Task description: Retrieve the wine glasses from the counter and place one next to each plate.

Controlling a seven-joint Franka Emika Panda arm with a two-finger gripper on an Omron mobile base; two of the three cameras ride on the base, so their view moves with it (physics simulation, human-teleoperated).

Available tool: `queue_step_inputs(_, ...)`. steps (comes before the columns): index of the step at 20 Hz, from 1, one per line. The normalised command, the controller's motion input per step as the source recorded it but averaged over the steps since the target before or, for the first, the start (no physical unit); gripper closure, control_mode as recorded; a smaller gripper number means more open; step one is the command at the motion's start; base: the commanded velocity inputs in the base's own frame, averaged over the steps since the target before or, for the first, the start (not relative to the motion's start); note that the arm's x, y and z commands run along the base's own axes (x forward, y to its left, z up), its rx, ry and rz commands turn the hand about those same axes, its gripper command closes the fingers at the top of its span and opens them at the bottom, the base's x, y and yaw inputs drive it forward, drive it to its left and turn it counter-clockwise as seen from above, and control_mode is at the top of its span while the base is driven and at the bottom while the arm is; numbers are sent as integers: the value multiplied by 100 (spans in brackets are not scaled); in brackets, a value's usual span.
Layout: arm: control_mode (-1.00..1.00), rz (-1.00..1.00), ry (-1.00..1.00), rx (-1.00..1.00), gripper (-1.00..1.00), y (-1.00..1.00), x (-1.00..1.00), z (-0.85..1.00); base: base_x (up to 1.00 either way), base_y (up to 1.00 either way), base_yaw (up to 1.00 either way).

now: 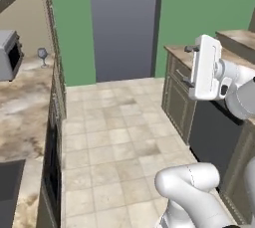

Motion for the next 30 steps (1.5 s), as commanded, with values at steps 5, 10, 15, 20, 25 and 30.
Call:
queue_step_inputs(5, 100, 0, 0, 0, -100, 0, 0, 0, 100, 1, 5)
queue_step_inputs(10, 100, 0, 0, 0, -100, 0, 0, 0, 100, 12, 3)
queue_step_inputs(15, 100, 0, 0, 0, -100, 0, 0, 0, 100, 13, 4)
queue_step_inputs(20, 100, 0, 0, 0, -100, 0, 0, 0, 100, 14, 7)
queue_step_inputs(25, 100, 0, 0, 0, -100, 0, 0, 0, 100, 35, 27)
queue_step_inputs(30, 100, 0, 0, 0, -100, 0, 0, 0, 100, 13, 48)
